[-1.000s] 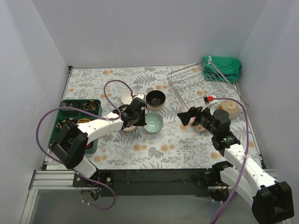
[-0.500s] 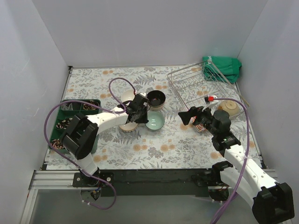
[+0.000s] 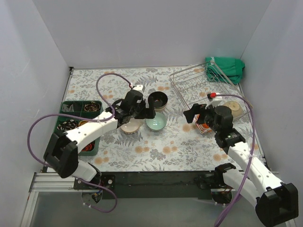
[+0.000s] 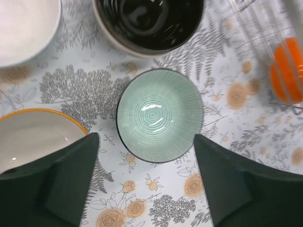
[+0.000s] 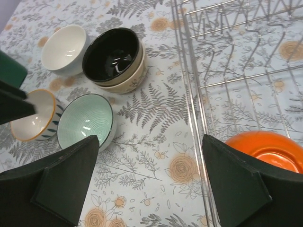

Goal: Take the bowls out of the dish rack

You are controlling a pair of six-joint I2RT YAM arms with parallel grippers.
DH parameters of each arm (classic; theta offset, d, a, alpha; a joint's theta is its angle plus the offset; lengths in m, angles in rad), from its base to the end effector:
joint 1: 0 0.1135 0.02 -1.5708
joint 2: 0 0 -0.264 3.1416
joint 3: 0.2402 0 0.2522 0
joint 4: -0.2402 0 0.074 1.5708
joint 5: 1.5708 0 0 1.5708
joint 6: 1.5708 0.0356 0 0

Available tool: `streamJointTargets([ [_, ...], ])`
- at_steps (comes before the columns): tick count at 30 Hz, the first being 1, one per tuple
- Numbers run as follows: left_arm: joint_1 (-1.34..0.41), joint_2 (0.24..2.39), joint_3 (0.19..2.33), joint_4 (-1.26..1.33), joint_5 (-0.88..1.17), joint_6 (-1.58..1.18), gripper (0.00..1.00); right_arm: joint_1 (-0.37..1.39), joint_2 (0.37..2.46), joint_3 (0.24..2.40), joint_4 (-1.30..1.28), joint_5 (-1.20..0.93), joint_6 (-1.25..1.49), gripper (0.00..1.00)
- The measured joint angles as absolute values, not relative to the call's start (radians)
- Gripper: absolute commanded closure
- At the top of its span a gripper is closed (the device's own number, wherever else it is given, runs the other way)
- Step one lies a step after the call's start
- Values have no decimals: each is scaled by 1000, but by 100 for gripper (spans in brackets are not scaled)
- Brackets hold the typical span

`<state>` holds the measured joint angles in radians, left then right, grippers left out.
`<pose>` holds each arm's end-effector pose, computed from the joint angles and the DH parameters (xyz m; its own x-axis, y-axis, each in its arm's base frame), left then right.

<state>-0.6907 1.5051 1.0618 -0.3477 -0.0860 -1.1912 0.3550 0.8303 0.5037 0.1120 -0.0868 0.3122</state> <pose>0.2537 -0.2057 0.2482 -0.7494 -0.5812 -0.3173 -0.2911 0.7196 -0.6305 0.1866 0.0724 0.2633 -0.3208 0.2074 -0.9242 -0.3438 0.8837 0.3177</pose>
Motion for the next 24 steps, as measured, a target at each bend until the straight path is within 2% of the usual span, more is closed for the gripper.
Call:
streamJointTargets([
  [3, -691, 1373, 1048, -348, -100, -1169, 2, 355, 854, 570, 30, -10, 310, 1],
  [8, -691, 1132, 970, -343, -160, -1125, 2, 349, 896, 666, -93, 119, 310, 1],
  [14, -690, 901, 823, -342, -265, -1072, 2, 328, 989, 729, -192, 175, 310, 1],
  [19, -689, 791, 717, -335, -332, -1048, 2, 278, 1065, 736, -246, 157, 318, 1],
  [24, -689, 778, 697, -337, -368, -1027, 2, 227, 1107, 736, -261, 136, 337, 2],
])
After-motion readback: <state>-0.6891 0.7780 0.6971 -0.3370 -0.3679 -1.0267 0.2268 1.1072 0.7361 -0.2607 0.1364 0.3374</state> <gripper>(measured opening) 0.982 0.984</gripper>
